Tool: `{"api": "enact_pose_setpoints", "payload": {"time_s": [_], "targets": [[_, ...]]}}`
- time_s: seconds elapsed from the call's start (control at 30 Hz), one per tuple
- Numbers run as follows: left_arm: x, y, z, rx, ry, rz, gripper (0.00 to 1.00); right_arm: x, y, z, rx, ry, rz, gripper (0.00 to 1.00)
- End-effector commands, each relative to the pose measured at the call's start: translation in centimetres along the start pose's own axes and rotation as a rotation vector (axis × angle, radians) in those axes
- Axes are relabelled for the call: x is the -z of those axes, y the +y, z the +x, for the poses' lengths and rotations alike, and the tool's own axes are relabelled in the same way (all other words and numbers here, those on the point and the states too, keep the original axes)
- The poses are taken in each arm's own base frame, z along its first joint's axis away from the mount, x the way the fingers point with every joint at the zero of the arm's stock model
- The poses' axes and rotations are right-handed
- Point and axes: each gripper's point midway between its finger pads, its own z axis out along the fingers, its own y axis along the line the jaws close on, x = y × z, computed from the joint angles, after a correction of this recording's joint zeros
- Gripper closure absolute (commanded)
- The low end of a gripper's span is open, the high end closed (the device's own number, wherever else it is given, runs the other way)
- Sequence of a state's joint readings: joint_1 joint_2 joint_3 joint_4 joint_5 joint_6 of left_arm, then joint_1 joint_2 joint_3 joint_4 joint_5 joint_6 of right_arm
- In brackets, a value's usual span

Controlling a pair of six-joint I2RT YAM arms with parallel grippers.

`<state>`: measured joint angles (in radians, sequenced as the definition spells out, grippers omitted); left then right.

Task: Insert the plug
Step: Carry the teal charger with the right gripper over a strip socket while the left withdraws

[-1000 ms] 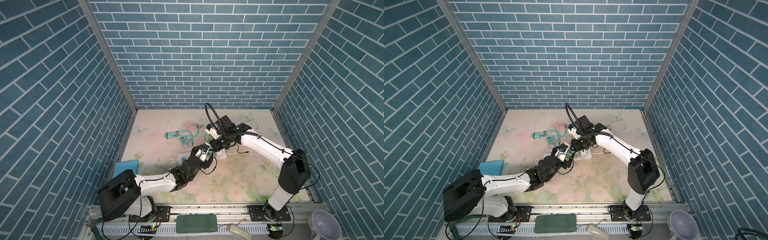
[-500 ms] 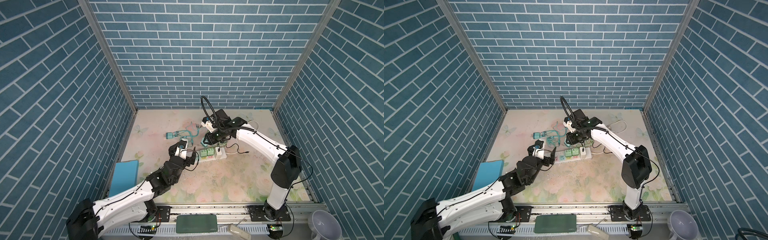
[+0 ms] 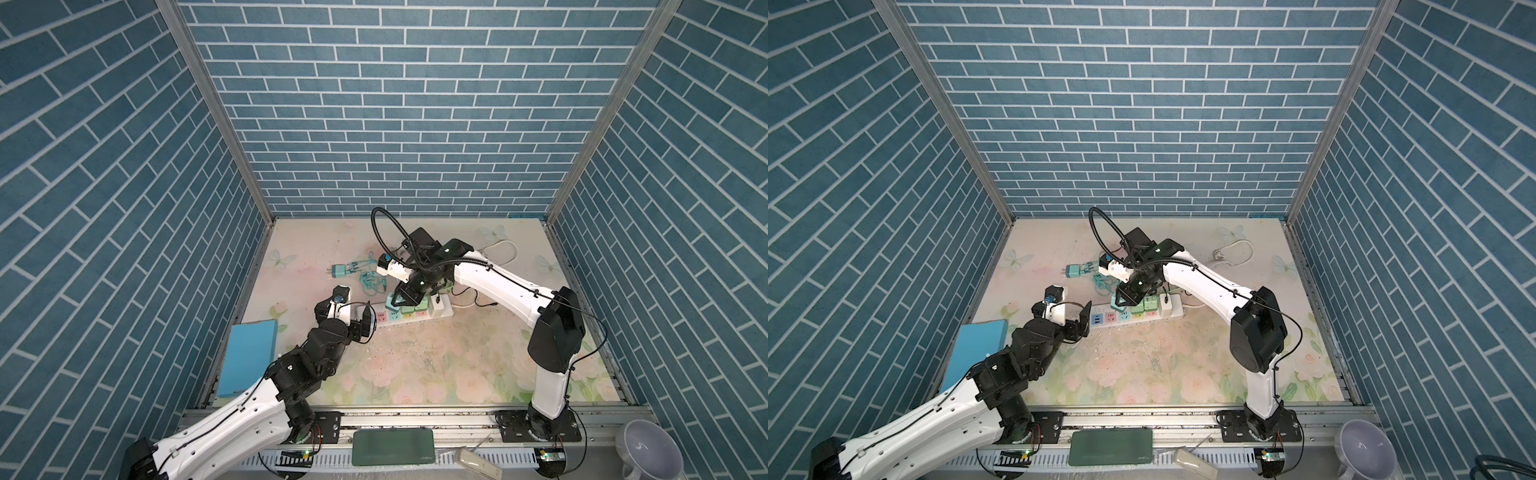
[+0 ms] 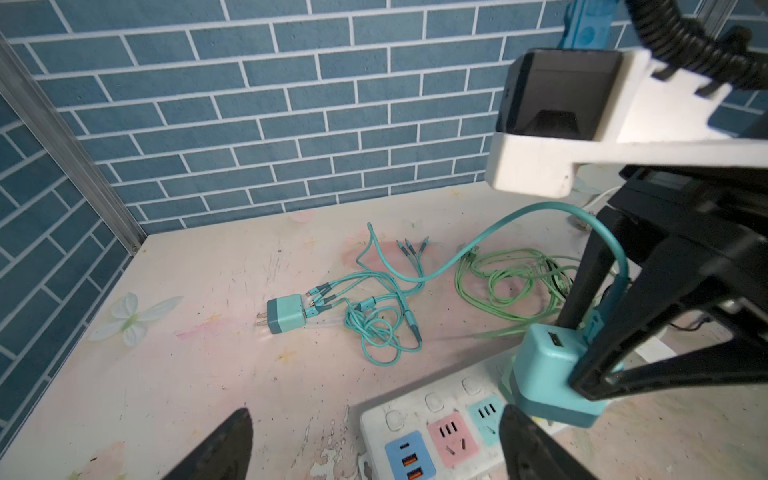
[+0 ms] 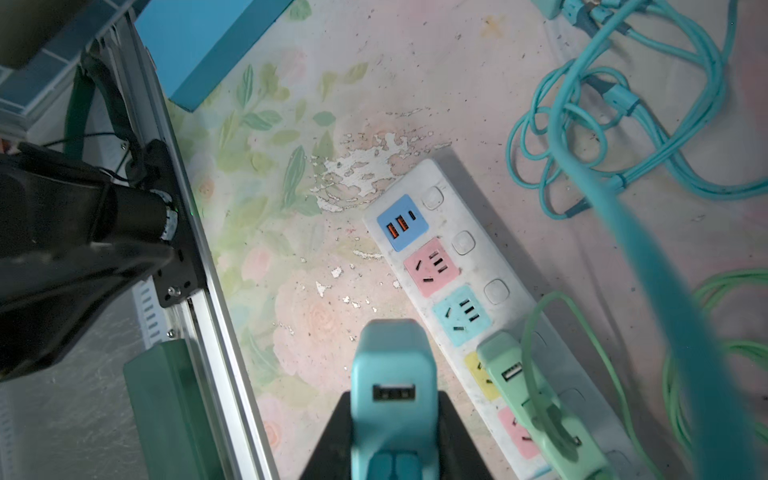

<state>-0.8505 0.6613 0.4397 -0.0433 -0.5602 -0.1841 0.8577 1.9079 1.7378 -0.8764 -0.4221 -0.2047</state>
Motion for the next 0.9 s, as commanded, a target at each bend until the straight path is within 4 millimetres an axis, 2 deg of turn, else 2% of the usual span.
{"api": "enact_pose_setpoints", "payload": {"time_s": [0.0, 0.1, 0.27, 0.53, 0.7, 0.87], "targets": [[-0.1, 0.0, 1.4, -0.006, 0.037, 0.010, 0.07, -1.6, -0.6, 1.3, 0.165, 0.073, 0.018, 0.97], [0.0, 0.3, 1.8, -0.012, 0.043, -0.002, 0.06, -2.5, -1.3, 1.2, 0.218, 0.092, 0.047, 0.98], [1.0, 1.2, 1.3, 0.008, 0.012, -0.015, 0.05, -3.7, -1.2, 0.7, 0.301, 0.083, 0.050, 0.99], [1.6, 2.3, 1.9, 0.013, 0.010, -0.045, 0.04, -6.1, -3.5, 0.9, 0.334, 0.117, 0.122, 0.98], [1.5, 2.5, 2.2, 0.013, 0.015, -0.057, 0.03, -6.9, -4.8, 1.6, 0.345, 0.151, 0.170, 0.99], [1.3, 2.6, 2.3, 0.013, 0.013, -0.062, 0.03, -7.2, -4.9, 1.9, 0.359, 0.145, 0.169, 1.00]]}}
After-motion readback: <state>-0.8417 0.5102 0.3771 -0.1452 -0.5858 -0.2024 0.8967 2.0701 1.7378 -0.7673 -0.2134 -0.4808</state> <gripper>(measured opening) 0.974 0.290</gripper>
